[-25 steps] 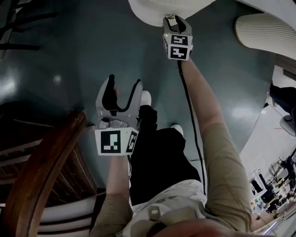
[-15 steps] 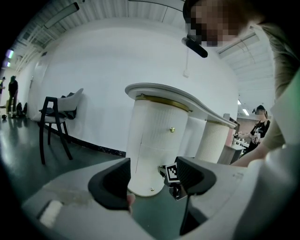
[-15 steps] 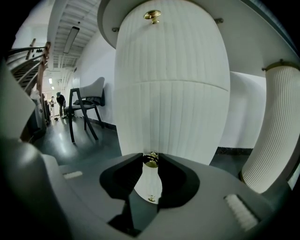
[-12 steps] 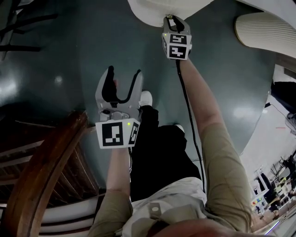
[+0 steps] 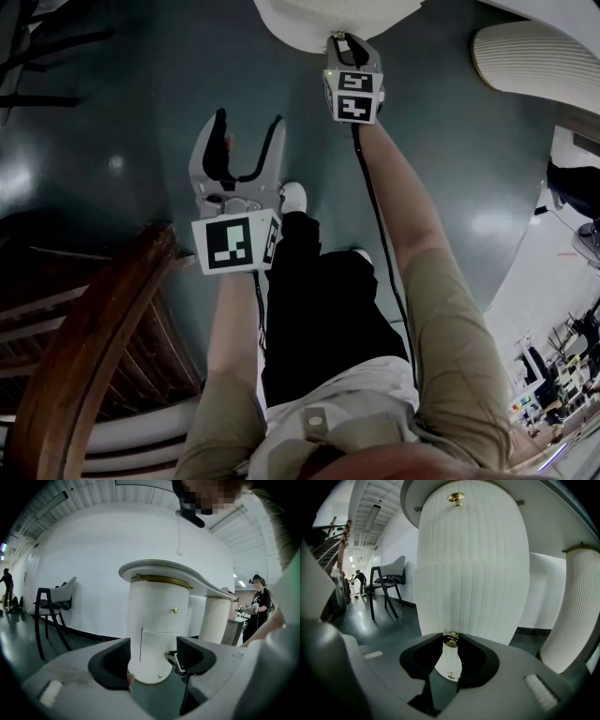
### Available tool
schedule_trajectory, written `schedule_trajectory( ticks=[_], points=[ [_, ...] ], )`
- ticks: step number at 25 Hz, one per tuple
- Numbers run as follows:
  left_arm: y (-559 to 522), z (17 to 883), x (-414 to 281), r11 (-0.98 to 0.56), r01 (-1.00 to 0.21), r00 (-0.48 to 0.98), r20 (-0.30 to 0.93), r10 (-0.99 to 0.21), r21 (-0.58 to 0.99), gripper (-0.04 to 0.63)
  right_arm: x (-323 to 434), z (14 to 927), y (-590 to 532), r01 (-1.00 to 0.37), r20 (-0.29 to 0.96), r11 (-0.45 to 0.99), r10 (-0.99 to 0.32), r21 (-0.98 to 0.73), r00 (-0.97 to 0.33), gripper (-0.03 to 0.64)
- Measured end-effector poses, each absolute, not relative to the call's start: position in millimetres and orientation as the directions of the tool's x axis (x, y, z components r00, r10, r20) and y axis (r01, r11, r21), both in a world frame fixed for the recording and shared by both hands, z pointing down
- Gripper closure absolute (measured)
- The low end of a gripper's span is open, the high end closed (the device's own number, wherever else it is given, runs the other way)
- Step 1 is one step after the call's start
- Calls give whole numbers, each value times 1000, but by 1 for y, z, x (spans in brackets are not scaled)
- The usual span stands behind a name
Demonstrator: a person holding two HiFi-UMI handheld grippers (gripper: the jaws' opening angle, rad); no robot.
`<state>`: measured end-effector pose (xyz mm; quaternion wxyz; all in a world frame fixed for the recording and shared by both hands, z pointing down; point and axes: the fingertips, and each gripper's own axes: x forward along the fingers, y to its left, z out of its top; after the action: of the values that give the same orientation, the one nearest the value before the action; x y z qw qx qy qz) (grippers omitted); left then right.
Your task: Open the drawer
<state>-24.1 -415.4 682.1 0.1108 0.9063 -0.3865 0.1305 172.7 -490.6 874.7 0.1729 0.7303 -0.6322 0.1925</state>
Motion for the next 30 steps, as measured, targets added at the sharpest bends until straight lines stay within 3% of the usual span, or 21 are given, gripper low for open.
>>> schedule_trajectory(
  ticks=[30],
  points=[
    [-392, 665, -18, -665, -742, 648, 343, -680, 82, 273, 133, 877, -406, -999, 517, -49, -856, -23, 30, 514]
  ],
)
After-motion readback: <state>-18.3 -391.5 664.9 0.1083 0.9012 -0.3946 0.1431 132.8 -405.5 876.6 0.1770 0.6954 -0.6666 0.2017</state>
